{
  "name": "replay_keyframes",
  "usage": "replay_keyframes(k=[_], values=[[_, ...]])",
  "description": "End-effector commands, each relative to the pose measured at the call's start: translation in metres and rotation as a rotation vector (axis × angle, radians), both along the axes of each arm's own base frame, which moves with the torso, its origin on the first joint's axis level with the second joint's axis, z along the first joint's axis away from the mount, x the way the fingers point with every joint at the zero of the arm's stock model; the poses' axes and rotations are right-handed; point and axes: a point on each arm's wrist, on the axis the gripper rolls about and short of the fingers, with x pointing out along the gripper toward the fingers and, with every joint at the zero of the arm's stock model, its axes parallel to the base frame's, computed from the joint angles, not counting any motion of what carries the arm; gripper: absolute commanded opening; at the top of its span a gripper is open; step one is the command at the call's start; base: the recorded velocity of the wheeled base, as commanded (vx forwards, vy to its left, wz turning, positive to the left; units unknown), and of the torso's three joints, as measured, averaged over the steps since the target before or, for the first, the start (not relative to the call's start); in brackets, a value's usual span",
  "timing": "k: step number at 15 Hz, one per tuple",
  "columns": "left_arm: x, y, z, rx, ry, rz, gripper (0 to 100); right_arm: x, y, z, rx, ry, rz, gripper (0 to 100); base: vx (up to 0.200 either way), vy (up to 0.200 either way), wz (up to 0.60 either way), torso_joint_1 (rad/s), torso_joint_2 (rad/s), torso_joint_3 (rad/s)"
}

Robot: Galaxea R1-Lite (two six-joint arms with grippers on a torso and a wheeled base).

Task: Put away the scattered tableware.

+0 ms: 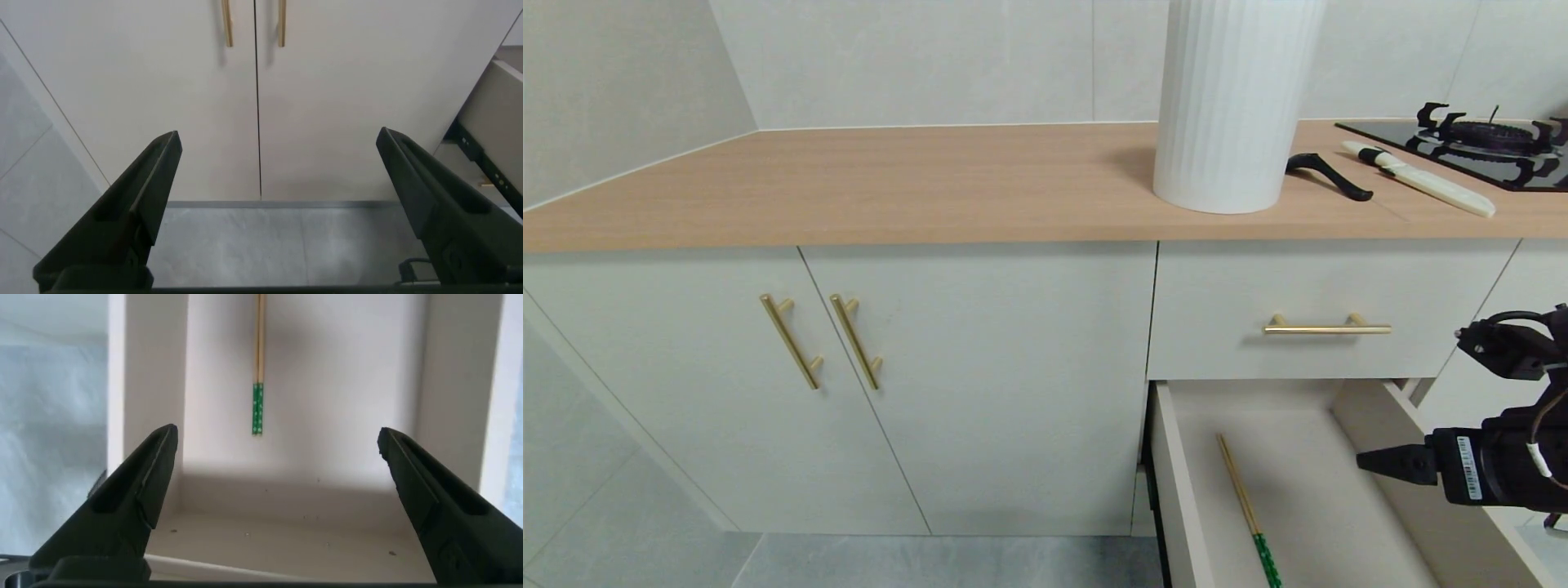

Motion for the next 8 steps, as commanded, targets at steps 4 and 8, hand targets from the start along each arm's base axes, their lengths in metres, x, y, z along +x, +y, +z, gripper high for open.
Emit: replay_keyframes(k=[4, 8], values=[[0.0000, 0.0000, 0.0000, 0.000, 0.000, 0.000, 100, -0.0064, -0.0021, 0.0044, 0.006, -0.028, 0.002, 100, 0.000, 0.000, 0.00, 0.023, -0.13, -0.104], [0.0000, 0.0000, 0.0000, 0.000, 0.000, 0.000, 100, -0.0060, -0.0020, 0.0043, 0.006, -0.028, 0.002, 100, 0.000, 0.000, 0.00, 0.105, -0.36, -0.304]])
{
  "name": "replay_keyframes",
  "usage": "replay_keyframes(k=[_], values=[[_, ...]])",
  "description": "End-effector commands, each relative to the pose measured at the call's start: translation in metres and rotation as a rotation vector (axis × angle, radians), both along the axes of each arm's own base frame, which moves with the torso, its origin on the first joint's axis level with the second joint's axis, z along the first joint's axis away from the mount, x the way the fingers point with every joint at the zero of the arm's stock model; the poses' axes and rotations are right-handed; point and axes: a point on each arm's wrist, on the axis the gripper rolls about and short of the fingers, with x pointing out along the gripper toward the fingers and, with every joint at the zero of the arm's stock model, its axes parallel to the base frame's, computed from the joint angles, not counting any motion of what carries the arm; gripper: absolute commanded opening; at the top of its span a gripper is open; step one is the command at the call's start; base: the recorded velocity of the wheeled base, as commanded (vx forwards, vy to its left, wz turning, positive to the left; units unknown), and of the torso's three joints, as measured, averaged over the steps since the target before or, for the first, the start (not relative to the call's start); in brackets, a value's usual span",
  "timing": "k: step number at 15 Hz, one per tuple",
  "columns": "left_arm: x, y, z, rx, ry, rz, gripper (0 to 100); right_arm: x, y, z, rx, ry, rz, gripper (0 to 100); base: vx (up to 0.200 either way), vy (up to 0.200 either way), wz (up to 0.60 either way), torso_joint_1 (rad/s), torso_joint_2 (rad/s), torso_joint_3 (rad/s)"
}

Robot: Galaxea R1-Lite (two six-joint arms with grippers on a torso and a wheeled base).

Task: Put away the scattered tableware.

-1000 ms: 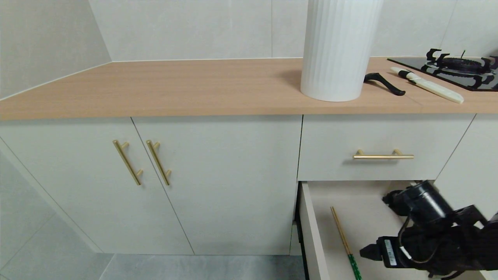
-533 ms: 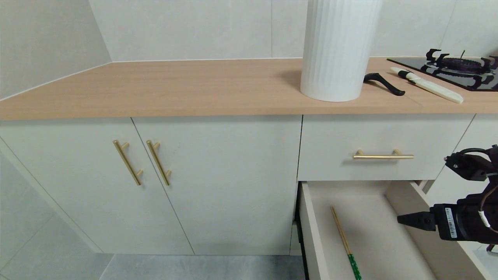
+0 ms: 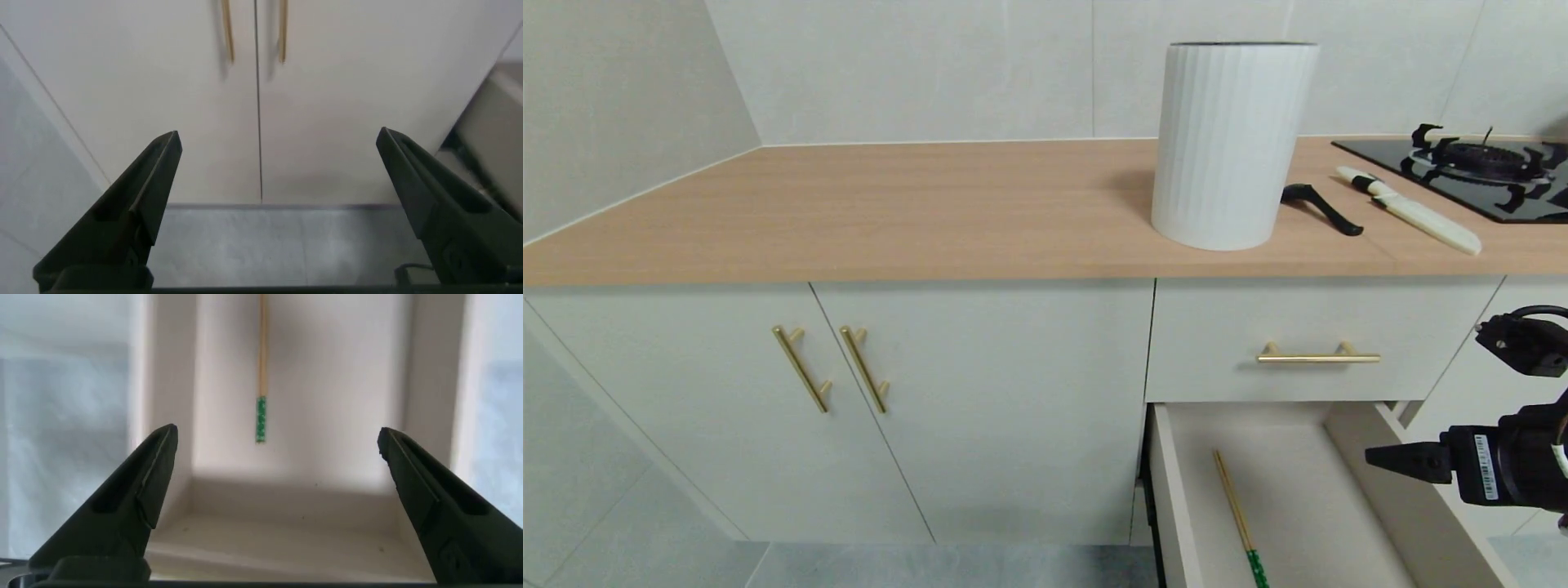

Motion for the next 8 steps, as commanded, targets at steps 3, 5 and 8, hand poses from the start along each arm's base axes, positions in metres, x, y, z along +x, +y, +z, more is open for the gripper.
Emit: replay_keyframes(k=[3, 5, 8], values=[[0.0000, 0.0000, 0.0000, 0.000, 0.000, 0.000, 100, -0.0004, -0.0001, 0.0001, -0.001, 0.000, -0.001, 100, 0.000, 0.000, 0.00, 0.139, -0.50, -0.297], [0.0000, 0.0000, 0.0000, 0.000, 0.000, 0.000, 100, -0.0001, 0.0000, -0.0001, -0.002, 0.000, 0.000, 100, 0.000, 0.000, 0.00, 0.171, -0.47, -0.303], [0.0000, 0.0000, 0.0001, 0.000, -0.001, 0.000, 100, -0.0005, -0.0001, -0.0023, -0.018, 0.005, 0.012, 100, 0.000, 0.000, 0.00, 0.180, -0.48, -0.294]])
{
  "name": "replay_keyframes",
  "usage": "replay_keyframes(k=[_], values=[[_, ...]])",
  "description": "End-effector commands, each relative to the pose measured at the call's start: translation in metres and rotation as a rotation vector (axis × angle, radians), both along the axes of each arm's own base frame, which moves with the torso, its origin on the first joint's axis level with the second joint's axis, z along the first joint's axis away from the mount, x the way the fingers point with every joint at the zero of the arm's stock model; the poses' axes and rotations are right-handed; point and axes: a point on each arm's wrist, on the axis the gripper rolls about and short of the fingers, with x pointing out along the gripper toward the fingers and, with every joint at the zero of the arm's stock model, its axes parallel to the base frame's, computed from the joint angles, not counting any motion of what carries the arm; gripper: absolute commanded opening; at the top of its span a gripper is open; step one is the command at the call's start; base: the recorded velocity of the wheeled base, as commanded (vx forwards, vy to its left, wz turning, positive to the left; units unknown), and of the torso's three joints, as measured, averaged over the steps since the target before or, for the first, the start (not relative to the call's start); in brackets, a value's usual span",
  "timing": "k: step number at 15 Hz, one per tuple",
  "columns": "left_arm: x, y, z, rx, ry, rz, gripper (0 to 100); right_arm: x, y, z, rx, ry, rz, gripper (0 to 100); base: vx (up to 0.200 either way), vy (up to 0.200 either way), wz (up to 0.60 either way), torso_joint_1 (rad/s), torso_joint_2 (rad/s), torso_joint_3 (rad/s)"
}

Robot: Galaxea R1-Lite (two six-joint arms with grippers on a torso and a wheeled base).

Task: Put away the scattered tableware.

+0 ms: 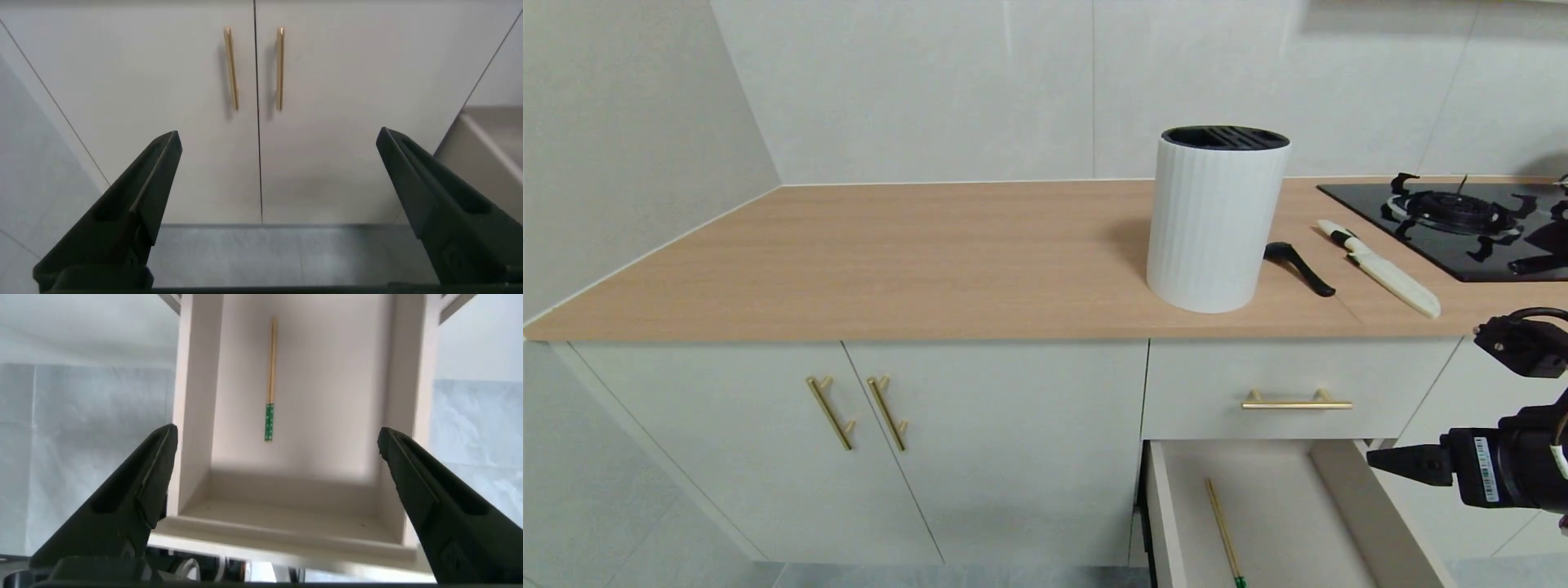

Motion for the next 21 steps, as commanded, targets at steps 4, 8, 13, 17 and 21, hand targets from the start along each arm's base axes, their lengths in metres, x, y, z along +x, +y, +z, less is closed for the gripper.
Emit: replay_keyframes(k=[4, 8, 13, 17, 21], values=[[0.000, 0.000, 0.000, 0.000, 0.000, 0.000, 100, 0.003, 0.001, -0.004, -0.006, 0.021, 0.000, 100, 0.000, 0.000, 0.00, 0.200, -0.49, -0.290], [0.000, 0.000, 0.000, 0.000, -0.001, 0.000, 100, 0.002, 0.001, -0.004, -0.006, 0.021, 0.000, 100, 0.000, 0.000, 0.00, 0.216, -0.51, -0.290], [0.000, 0.000, 0.000, 0.000, 0.000, 0.000, 100, 0.005, 0.001, -0.009, -0.031, 0.025, 0.023, 100, 0.000, 0.000, 0.00, 0.061, -0.13, -0.078], [0.000, 0.000, 0.000, 0.000, 0.000, 0.000, 100, 0.051, 0.002, -0.019, -0.102, -0.092, 0.050, 100, 0.000, 0.000, 0.00, 0.000, 0.00, 0.000], [0.000, 0.000, 0.000, 0.000, 0.000, 0.000, 100, 0.108, -0.001, -0.009, -0.143, -0.215, 0.088, 100, 0.000, 0.000, 0.00, 0.000, 0.00, 0.000]])
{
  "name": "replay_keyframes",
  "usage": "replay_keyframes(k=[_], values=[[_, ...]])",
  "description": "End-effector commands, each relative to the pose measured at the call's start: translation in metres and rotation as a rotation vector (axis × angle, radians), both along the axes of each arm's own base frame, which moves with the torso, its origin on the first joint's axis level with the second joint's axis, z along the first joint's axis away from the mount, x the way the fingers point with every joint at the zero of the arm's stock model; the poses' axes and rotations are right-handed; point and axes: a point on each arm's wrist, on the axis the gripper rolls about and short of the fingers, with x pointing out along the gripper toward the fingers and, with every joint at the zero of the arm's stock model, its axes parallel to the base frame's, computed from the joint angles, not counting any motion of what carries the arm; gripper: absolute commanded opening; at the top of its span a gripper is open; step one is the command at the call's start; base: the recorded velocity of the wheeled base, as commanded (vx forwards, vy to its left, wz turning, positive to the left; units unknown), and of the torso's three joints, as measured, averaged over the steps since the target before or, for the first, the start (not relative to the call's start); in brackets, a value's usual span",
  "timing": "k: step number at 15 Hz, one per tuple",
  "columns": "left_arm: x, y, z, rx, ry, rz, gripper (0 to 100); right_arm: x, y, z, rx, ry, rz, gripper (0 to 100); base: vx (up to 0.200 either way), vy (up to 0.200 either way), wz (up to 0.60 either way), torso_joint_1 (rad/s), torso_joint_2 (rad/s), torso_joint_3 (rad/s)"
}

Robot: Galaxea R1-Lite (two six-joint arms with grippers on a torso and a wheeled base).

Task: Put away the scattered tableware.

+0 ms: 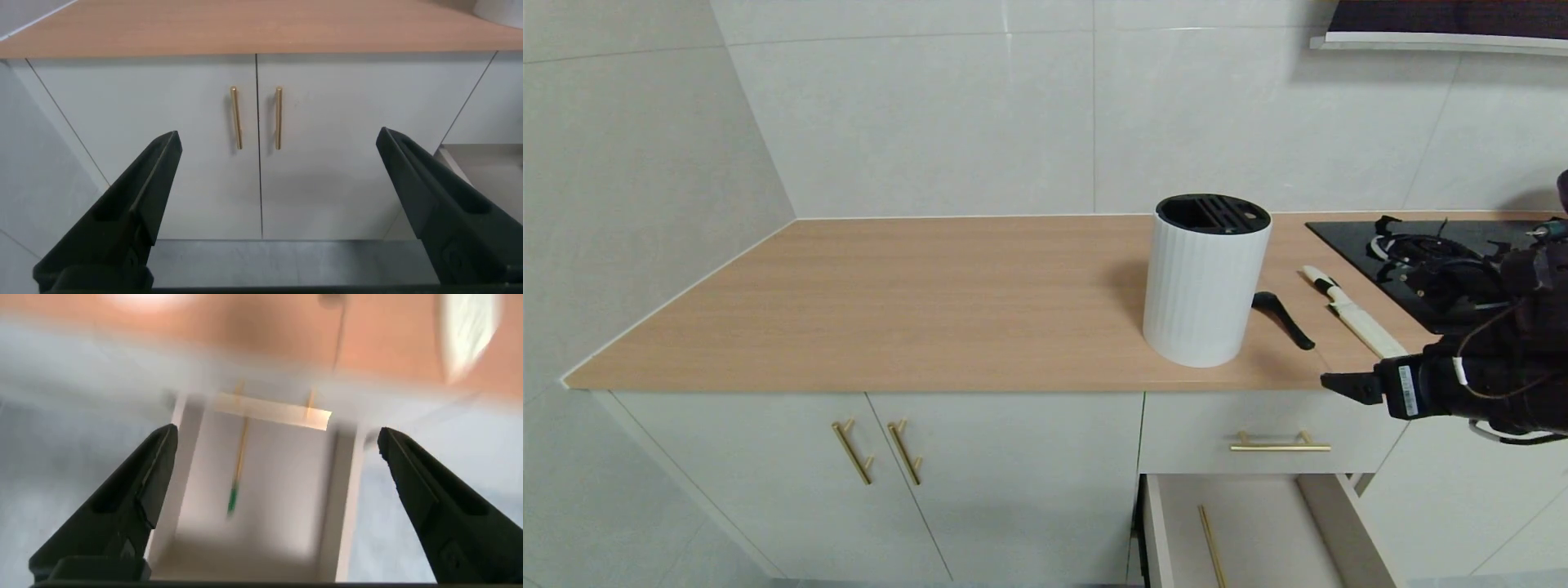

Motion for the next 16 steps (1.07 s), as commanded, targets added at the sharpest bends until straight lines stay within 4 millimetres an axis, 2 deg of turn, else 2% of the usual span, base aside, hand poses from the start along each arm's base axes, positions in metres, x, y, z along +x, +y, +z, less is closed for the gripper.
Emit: replay_keyframes(k=[1, 2, 3, 5, 8, 10, 16], values=[[0.000, 0.000, 0.000, 0.001, -0.002, 0.000, 100, 0.044, -0.001, -0.002, 0.004, -0.008, 0.014, 100, 0.000, 0.000, 0.00, 0.000, 0.00, 0.000], [0.000, 0.000, 0.000, 0.000, 0.000, 0.000, 100, 0.052, -0.001, 0.002, 0.004, -0.024, 0.031, 100, 0.000, 0.000, 0.00, 0.000, 0.00, 0.000], [0.000, 0.000, 0.000, 0.000, 0.000, 0.000, 100, 0.069, -0.002, 0.007, 0.008, -0.060, 0.058, 100, 0.000, 0.000, 0.00, 0.000, 0.00, 0.000], [0.000, 0.000, 0.000, 0.000, 0.000, 0.000, 100, 0.084, 0.000, 0.005, 0.010, -0.094, 0.062, 100, 0.000, 0.000, 0.00, 0.000, 0.00, 0.000], [0.000, 0.000, 0.000, 0.000, 0.000, 0.000, 100, 0.113, -0.005, -0.028, -0.013, -0.132, 0.036, 100, 0.000, 0.000, 0.00, 0.000, 0.00, 0.000], [0.000, 0.000, 0.000, 0.001, 0.000, 0.000, 100, 0.128, -0.014, -0.042, -0.030, -0.171, 0.014, 100, 0.000, 0.000, 0.00, 0.000, 0.00, 0.000], [0.000, 0.000, 0.000, 0.000, 0.000, 0.000, 100, 0.151, -0.018, -0.066, -0.028, -0.165, -0.002, 100, 0.000, 0.000, 0.00, 0.000, 0.00, 0.000]])
